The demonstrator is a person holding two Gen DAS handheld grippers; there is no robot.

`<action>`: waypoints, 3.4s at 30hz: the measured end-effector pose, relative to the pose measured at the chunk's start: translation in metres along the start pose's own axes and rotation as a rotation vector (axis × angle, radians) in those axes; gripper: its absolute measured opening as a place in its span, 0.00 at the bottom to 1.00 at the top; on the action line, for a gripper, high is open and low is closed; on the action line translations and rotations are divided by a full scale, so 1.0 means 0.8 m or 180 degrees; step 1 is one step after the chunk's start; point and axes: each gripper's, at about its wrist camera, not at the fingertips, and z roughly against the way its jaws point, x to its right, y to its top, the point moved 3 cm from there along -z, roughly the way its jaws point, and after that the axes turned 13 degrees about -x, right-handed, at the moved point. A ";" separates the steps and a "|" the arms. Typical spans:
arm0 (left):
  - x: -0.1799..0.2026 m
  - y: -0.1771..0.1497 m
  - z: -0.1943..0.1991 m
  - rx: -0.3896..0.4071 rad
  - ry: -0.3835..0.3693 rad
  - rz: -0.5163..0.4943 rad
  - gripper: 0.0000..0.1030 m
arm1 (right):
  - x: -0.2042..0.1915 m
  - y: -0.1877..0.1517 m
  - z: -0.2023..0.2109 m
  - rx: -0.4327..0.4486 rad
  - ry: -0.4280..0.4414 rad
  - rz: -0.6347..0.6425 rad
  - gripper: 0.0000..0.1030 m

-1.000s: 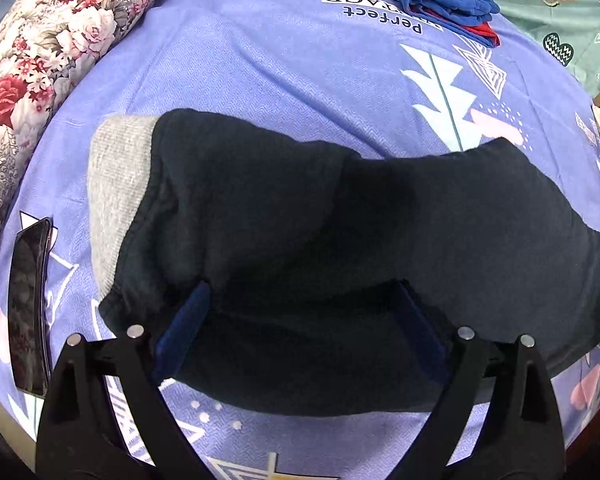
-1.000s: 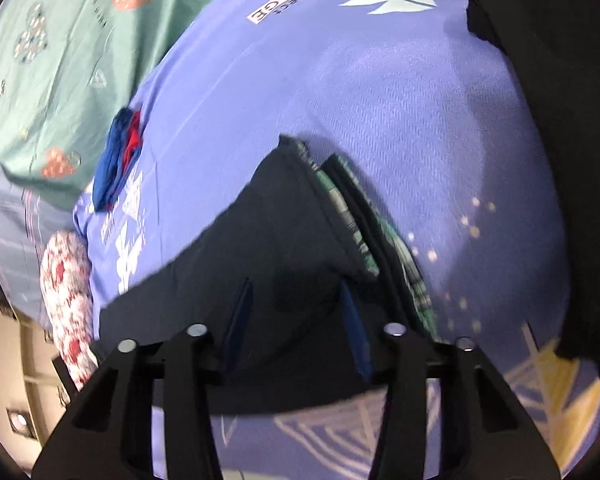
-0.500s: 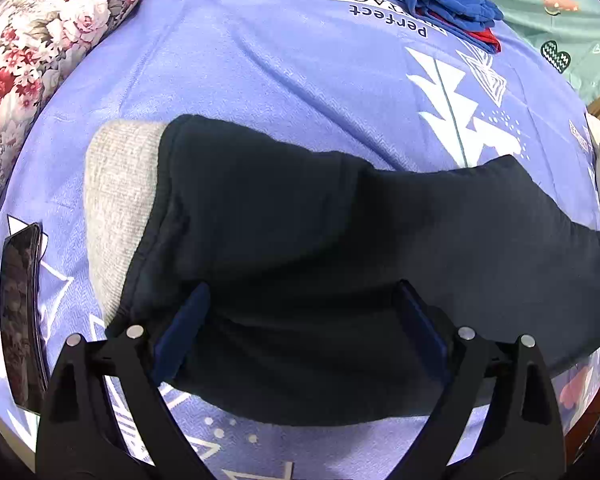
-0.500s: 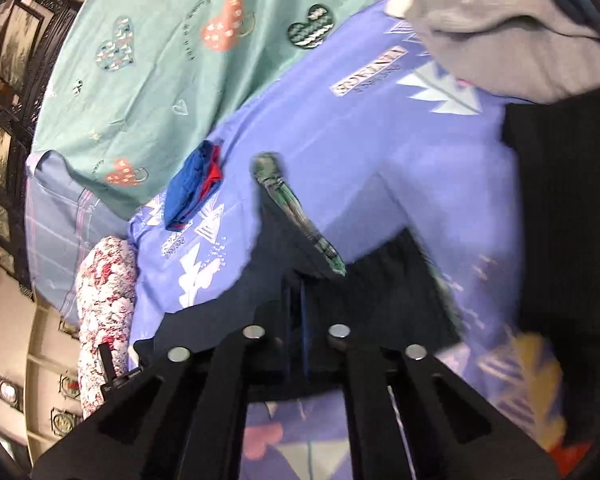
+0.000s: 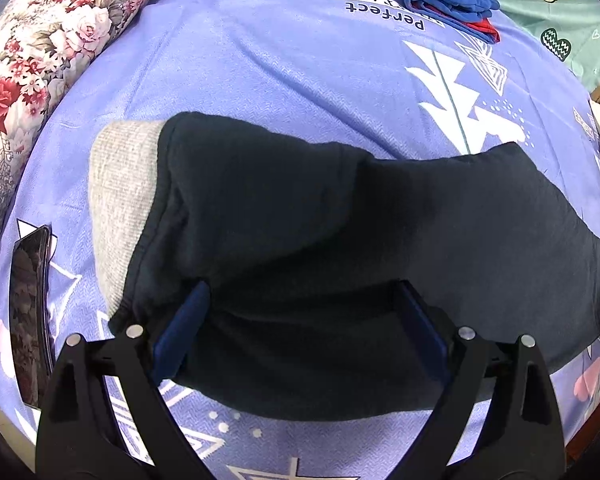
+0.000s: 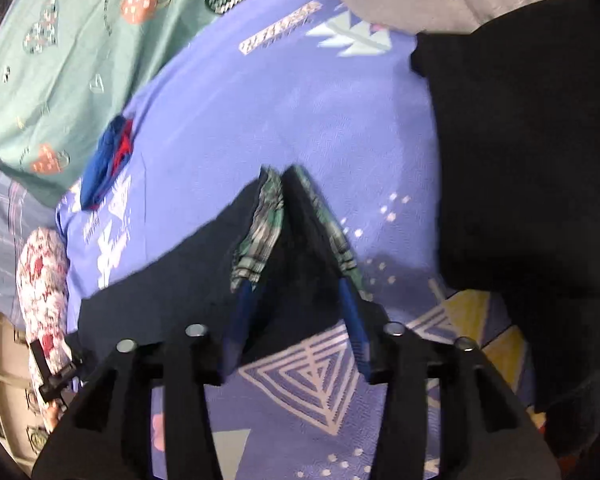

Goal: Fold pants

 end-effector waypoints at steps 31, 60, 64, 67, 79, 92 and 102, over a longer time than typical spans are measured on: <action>0.001 0.003 -0.003 0.0011 -0.0095 -0.0025 0.98 | -0.018 0.010 -0.066 -0.0340 0.0341 -0.0365 0.21; 0.028 -0.013 0.027 0.0104 -0.0126 -0.0033 0.98 | -0.079 -0.013 -0.001 0.0206 -0.0692 0.0835 0.37; 0.051 0.005 0.038 0.0241 -0.0205 -0.0089 0.98 | -0.109 -0.013 -0.082 -0.0316 -0.0912 0.1099 0.22; 0.057 0.024 0.058 0.0451 -0.0231 -0.0118 0.98 | -0.102 0.000 -0.099 -0.0299 -0.1463 0.0946 0.08; 0.091 0.072 0.004 0.0191 -0.0201 -0.0116 0.98 | -0.367 -0.002 -0.172 -0.0462 0.0001 0.2166 0.31; 0.087 0.008 0.005 0.0153 -0.0259 -0.0469 0.98 | -0.472 -0.063 -0.298 -0.1724 0.0479 0.2803 0.27; 0.088 0.046 0.028 0.0242 -0.0293 -0.0274 0.98 | -0.441 -0.102 -0.281 -0.1656 0.0339 0.3034 0.26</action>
